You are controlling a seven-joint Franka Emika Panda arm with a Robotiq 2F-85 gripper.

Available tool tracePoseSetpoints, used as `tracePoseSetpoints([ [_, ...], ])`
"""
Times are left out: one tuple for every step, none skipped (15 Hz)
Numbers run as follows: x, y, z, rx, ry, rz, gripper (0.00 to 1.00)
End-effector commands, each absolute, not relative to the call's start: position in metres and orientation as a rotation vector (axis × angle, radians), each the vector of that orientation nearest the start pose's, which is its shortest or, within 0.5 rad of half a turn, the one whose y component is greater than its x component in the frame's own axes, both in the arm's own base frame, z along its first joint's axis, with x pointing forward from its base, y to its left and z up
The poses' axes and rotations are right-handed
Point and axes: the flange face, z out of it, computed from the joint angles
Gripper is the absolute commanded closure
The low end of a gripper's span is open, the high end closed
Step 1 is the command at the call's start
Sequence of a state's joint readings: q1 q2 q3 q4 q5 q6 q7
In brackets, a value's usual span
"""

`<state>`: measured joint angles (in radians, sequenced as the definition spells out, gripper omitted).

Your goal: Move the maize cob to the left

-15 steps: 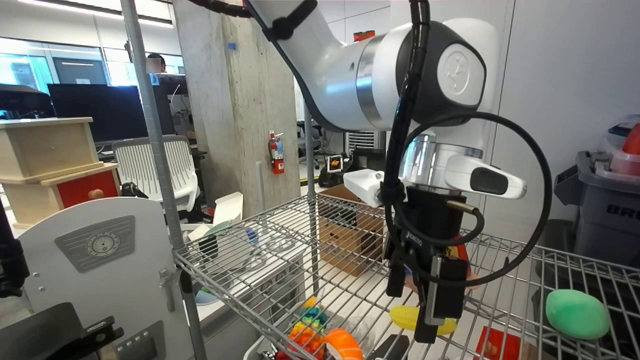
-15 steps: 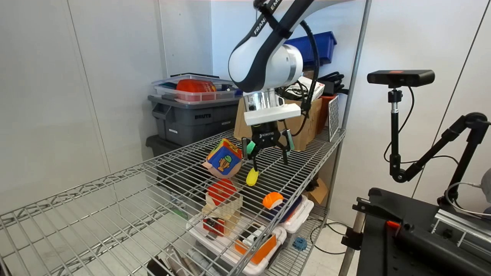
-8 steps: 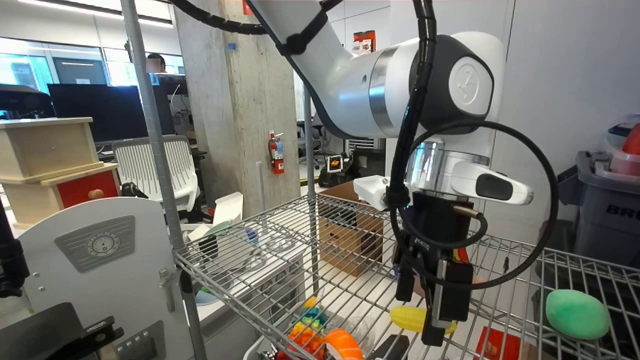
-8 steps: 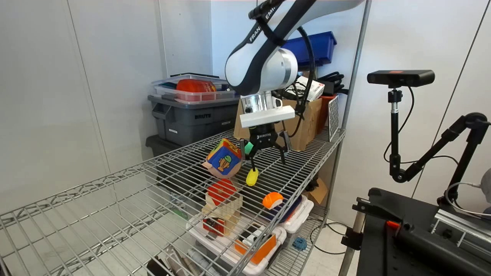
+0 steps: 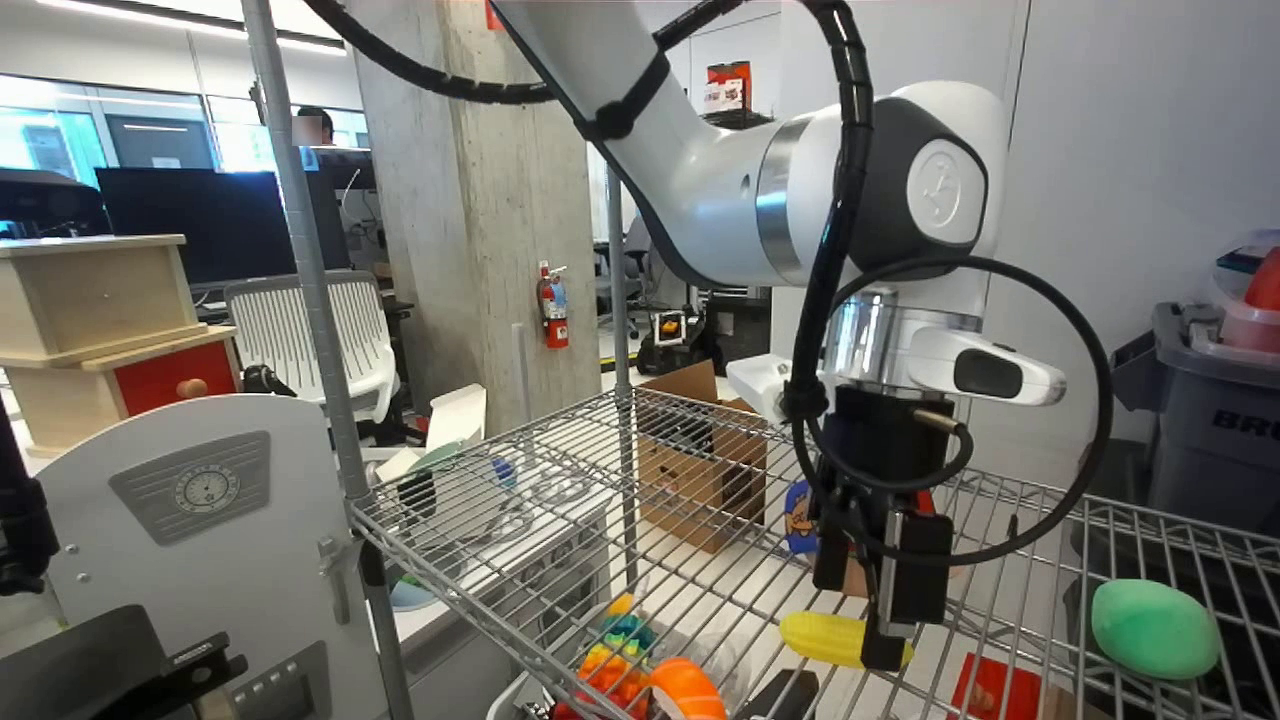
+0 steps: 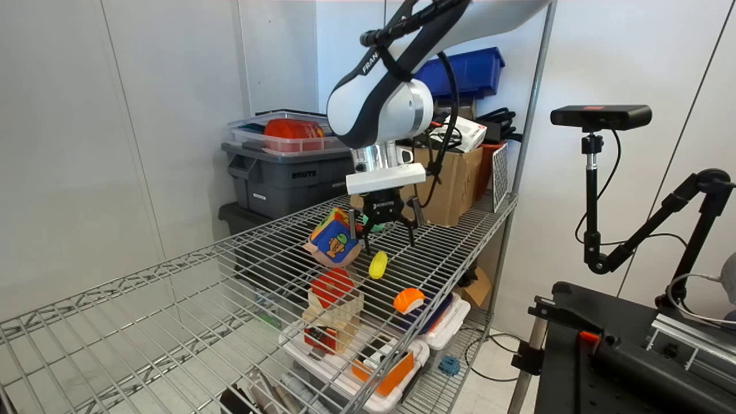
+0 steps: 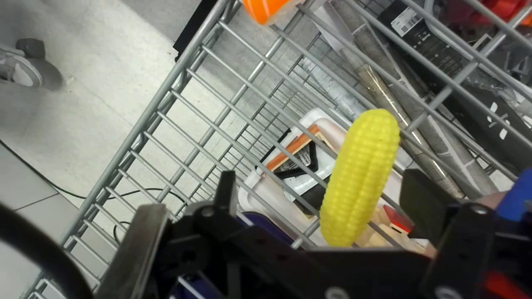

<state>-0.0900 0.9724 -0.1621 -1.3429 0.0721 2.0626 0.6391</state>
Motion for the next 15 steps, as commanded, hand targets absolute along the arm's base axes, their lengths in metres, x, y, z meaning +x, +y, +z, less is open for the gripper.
tracePoseSetpoints([
  [0.703,-0.150,0.107,-2.935,1.449,0.423,0.00],
  [0.704,-0.149,0.102,-2.932,1.464,0.445,0.00],
  [0.706,-0.149,0.098,-2.932,1.481,0.455,0.00],
  [0.708,-0.147,0.092,-2.933,1.492,0.468,0.00],
  [0.710,-0.146,0.089,-2.932,1.504,0.476,0.00],
  [0.712,-0.145,0.086,-2.933,1.516,0.475,0.00],
  [0.714,-0.143,0.082,-2.937,1.524,0.473,0.00],
  [0.716,-0.143,0.080,-2.937,1.534,0.470,0.00],
  [0.718,-0.142,0.077,-2.946,1.538,0.467,0.18],
  [0.718,-0.142,0.074,-2.952,1.538,0.474,0.26],
  [0.720,-0.141,0.075,-2.951,1.533,0.480,0.34],
  [0.722,-0.141,0.075,-2.950,1.535,0.480,0.42],
  [0.723,-0.140,0.074,-2.953,1.534,0.476,0.51],
  [0.725,-0.140,0.074,-2.955,1.536,0.475,0.58],
  [0.726,-0.140,0.073,-2.958,1.534,0.471,0.65],
])
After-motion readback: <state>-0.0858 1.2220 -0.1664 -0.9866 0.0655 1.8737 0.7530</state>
